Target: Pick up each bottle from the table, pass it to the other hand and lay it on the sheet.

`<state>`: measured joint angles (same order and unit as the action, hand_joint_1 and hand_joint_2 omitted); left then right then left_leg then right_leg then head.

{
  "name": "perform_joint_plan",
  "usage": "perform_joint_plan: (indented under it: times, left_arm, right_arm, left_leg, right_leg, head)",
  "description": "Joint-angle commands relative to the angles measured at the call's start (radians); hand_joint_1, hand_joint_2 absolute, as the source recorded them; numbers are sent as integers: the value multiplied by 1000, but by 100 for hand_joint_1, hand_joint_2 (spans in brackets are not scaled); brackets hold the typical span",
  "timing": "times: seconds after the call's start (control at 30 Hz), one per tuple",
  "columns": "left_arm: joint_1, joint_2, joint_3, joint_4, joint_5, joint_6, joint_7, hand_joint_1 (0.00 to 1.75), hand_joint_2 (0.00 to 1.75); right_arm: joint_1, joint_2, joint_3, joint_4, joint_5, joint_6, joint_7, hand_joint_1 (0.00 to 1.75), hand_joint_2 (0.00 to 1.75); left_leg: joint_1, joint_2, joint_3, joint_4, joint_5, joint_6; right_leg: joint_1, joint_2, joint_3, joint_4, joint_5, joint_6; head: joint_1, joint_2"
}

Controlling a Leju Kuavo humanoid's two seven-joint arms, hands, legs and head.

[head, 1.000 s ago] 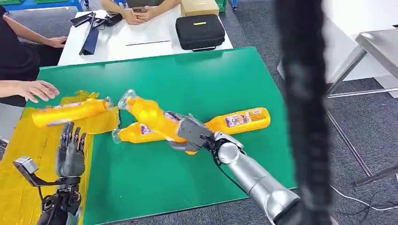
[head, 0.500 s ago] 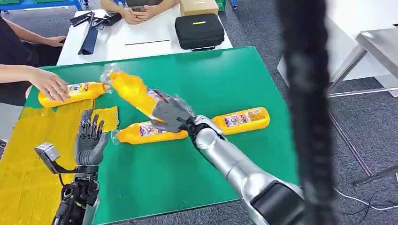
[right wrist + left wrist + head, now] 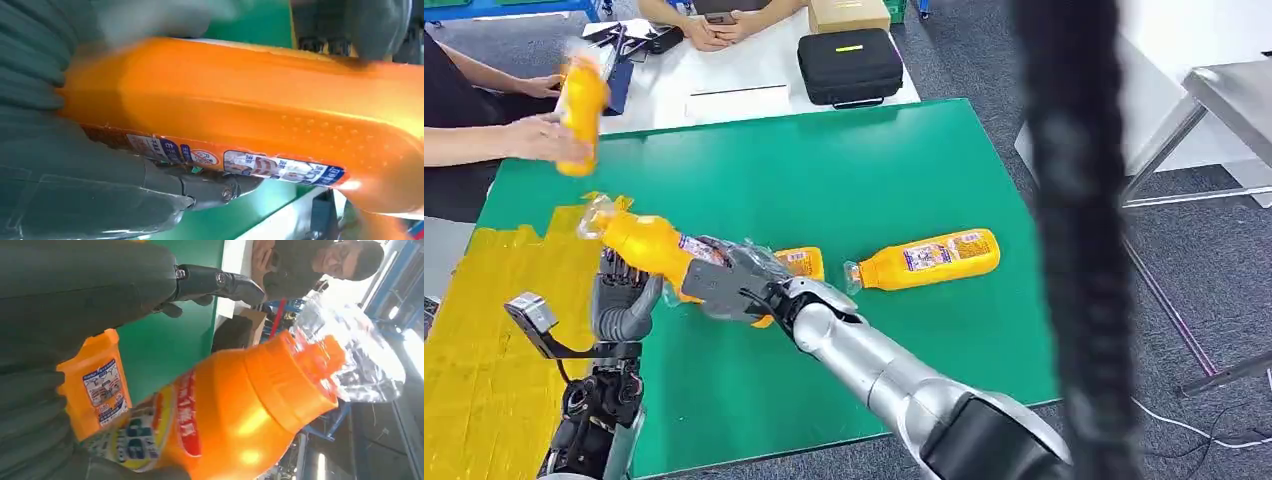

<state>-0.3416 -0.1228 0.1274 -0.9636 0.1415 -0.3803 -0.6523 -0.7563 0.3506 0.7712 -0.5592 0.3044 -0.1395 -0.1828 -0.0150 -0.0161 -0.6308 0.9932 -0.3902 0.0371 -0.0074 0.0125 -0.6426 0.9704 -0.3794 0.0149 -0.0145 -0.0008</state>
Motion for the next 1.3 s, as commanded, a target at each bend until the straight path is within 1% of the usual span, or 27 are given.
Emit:
perform_joint_plan:
  times: [0.03,0.07,0.1,0.13,0.17,0.2,0.27,0.3,0.33,0.37,0.4,0.43,0.47,0.53,0.57,0.67,0.73,0.77,0.8,0.87,0.9,0.93,1.0,1.07,1.1,1.27,1.3]
  left_arm:
    - [-56,-5,12,93,33,-59,16,0,175]
    - [-57,-9,7,96,45,-86,28,0,175]
    - [-58,-18,4,95,53,-99,37,0,175]
    - [-50,-30,-15,91,40,-89,66,0,175]
    - [-48,-35,-17,88,38,-80,68,0,175]
    - [-42,-48,-34,91,24,-63,74,0,175]
    - [-40,-49,-41,93,13,-47,78,0,175]
    - [-37,-51,-52,95,-22,10,96,0,175]
    - [-35,-54,-54,92,-23,13,97,0,175]
    - [-28,-58,-56,84,-23,23,104,0,175]
    - [-25,-61,-58,78,-18,23,118,0,175]
    - [-22,-63,-61,71,-4,15,140,0,175]
    - [-19,-64,-63,65,-2,18,143,0,175]
    - [-14,-68,-67,62,19,5,172,0,175]
    - [-12,-69,-68,60,31,-5,181,0,175]
    - [-1,-71,-70,54,60,-28,207,0,175]
    - [3,-72,-73,46,66,-32,210,0,175]
    - [3,-72,-73,46,66,-32,210,0,175]
    - [3,-72,-73,46,66,-32,210,0,175]
    - [4,-72,-73,44,66,-32,210,0,175]
    - [8,-73,-73,38,82,-44,219,51,175]
    - [13,-72,-76,25,84,-38,219,175,175]
    - [20,-74,-76,10,97,-44,220,175,175]
    - [22,-75,-77,5,97,-43,220,175,175]
    - [22,-75,-77,5,97,-43,220,175,175]
    - [22,-75,-77,5,97,-43,220,175,175]
    - [22,-75,-77,5,97,-43,220,175,175]
  right_arm:
    - [-35,-2,262,21,-32,-42,57,175,175]
    - [-38,-2,287,21,-33,-46,71,175,175]
    - [-42,-2,305,20,-44,-54,78,175,175]
    - [-55,-2,345,22,-73,-81,91,175,175]
    - [-58,-2,354,23,-82,-83,93,175,175]
    - [-68,-2,369,21,-83,-90,103,175,175]
    - [-74,-2,379,22,-80,-95,108,175,175]
    - [-86,-2,419,26,-41,-126,136,175,175]
    - [-85,-2,425,18,-39,-126,145,175,175]
    - [-90,-2,466,8,3,-150,181,175,175]
    - [-81,-2,483,-11,12,-148,202,175,175]
    - [-77,-2,517,-21,56,-161,234,175,175]
    - [-67,-2,523,-31,63,-167,244,175,175]
    - [-56,-2,542,-38,92,-177,266,175,175]
    - [-54,-2,546,-40,101,-179,270,175,175]
    - [-53,-2,549,-38,118,-182,283,175,175]
    - [-53,-2,545,-39,119,-180,282,175,175]
    - [-53,-2,545,-39,119,-180,282,175,175]
    - [-53,-2,545,-39,119,-180,282,175,175]
    - [-55,-2,543,-37,118,-178,282,175,175]
    - [-55,-2,536,-36,118,-178,281,175,175]
    - [-56,-2,529,-34,120,-178,282,175,175]
    - [-56,-2,523,-31,118,-169,280,175,175]
    - [-54,-2,519,-30,116,-165,278,175,175]
    - [-54,-2,519,-30,116,-165,278,175,175]
    - [-54,-2,519,-30,116,-165,278,175,175]
    - [-54,-2,519,-30,116,-165,278,175,175]
  left_leg:
    - [1,0,3,0,-2,-2]
    - [2,1,6,1,-4,-4]
    - [2,0,5,1,-3,-3]
    - [1,0,4,1,-2,-3]
    - [0,0,2,0,-1,-2]
    - [1,0,4,1,-3,-3]
    - [0,-1,2,0,-1,-2]
    - [1,0,4,1,-3,-3]
    - [1,0,2,0,-1,-2]
    - [0,0,1,0,-1,-2]
    - [1,0,4,2,-3,-3]
    - [1,0,3,1,-2,-2]
    - [2,1,6,2,-5,-4]
    - [0,0,1,0,-1,-1]
    - [1,0,6,1,-4,-3]
    - [0,-1,3,0,-2,-2]
    - [2,-1,8,2,-5,-4]
    - [1,-1,2,0,-1,-2]
    - [2,-1,4,2,-3,-3]
    - [1,-1,1,1,-1,-2]
    - [3,-1,8,4,-6,-5]
    - [1,-1,1,0,-1,-2]
    - [2,-1,7,4,-6,-4]
    - [1,-1,1,0,-1,-2]
    - [3,-1,8,4,-6,-5]
    - [0,-1,1,0,-1,-2]
    - [1,-1,4,2,-3,-3]
  right_leg:
    - [1,-1,4,0,-2,0]
    - [2,-2,7,0,-4,-1]
    - [2,-2,6,1,-3,-1]
    - [1,-2,4,0,-2,0]
    - [0,-2,1,0,-1,0]
    - [1,-2,5,1,-3,0]
    - [0,-2,2,0,-1,0]
    - [1,-2,5,1,-3,0]
    - [0,-2,2,0,-1,0]
    - [0,-1,1,0,-1,0]
    - [1,-2,4,1,-3,0]
    - [1,-1,3,1,-2,0]
    - [2,-2,7,1,-4,0]
    - [0,-1,1,0,-1,0]
    - [1,-2,7,1,-4,0]
    - [0,-2,3,0,-2,0]
    - [2,-3,8,1,-6,0]
    - [0,-2,2,0,-2,0]
    - [1,-3,4,1,-4,0]
    - [0,-2,1,0,-2,0]
    - [3,-4,9,3,-7,-1]
    - [1,-2,1,0,-1,0]
    - [2,-4,8,2,-6,0]
    - [1,-2,1,0,-1,0]
    - [3,-4,9,2,-6,0]
    - [0,-2,1,0,-1,0]
    - [1,-3,4,1,-4,0]
  head:
    - [0,0]
    - [0,0]
    - [0,0]
    - [0,0]
    - [0,0]
    - [0,0]
    - [0,0]
    - [0,0]
    - [0,0]
    - [0,0]
    - [0,0]
    - [0,0]
    - [0,0]
    - [0,0]
    - [0,0]
    - [0,0]
    - [0,0]
    - [0,0]
    - [0,0]
    - [0,0]
    - [0,0]
    - [0,0]
    - [0,0]
    - [0,0]
    - [0,0]
    - [0,0]
    - [0,0]
